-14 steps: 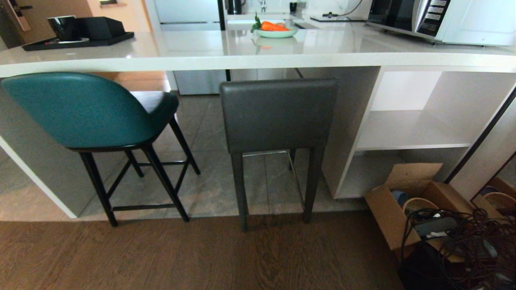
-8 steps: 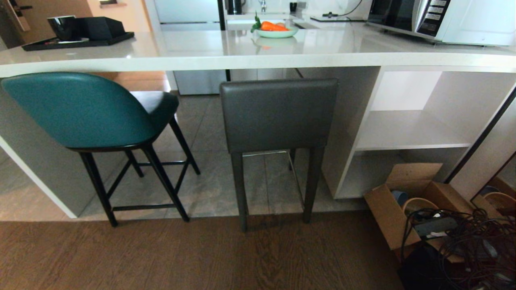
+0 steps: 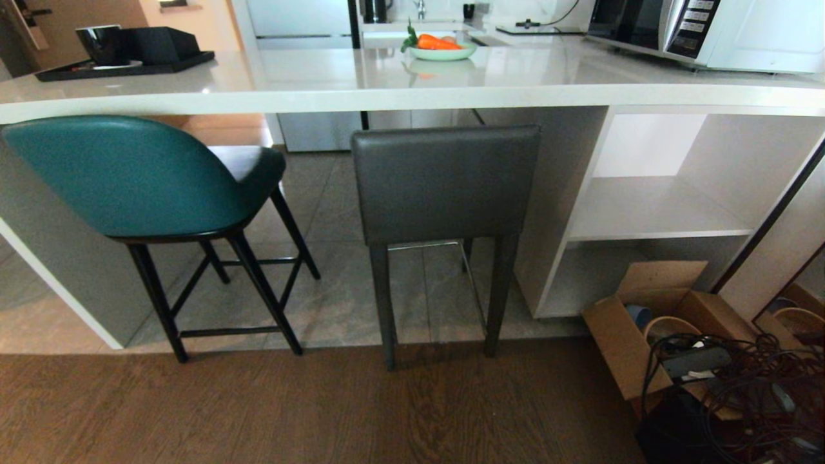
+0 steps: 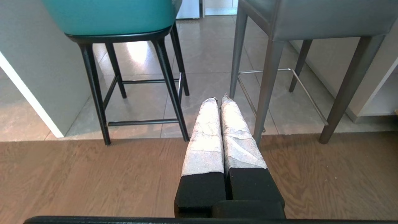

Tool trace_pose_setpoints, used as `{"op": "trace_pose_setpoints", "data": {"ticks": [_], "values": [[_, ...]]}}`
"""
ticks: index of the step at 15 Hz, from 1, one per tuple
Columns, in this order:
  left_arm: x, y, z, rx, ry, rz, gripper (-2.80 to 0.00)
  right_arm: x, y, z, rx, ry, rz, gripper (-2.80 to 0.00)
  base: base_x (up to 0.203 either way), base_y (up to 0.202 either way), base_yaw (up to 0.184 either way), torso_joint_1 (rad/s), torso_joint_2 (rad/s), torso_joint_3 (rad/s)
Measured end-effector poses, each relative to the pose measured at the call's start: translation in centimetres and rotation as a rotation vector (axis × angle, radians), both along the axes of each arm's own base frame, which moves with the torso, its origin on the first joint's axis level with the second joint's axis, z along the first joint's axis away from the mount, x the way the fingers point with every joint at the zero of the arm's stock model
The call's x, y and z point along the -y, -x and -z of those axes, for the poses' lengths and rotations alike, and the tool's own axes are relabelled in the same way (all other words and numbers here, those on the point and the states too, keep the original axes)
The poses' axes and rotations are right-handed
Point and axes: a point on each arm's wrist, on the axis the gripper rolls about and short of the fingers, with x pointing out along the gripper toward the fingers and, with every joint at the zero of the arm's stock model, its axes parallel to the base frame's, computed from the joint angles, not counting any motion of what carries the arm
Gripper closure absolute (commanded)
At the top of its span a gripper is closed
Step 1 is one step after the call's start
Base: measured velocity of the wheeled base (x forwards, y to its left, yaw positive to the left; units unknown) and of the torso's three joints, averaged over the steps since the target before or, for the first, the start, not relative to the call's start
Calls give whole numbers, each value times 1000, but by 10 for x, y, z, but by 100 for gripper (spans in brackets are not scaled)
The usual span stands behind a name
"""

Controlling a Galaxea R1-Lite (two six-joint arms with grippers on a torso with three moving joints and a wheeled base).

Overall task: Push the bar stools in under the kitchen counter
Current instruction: Pull the gray chair out from under the dining table

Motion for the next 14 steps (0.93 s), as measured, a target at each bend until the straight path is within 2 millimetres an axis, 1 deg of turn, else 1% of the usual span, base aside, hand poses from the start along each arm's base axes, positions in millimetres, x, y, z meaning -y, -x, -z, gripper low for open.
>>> {"op": "trace_pose_setpoints", "data": {"ticks": [14], "values": [[0,1,-4,38,43,-10,0,0,0,0,0,-4,-1,0,0,0,0,0,0,0]]}}
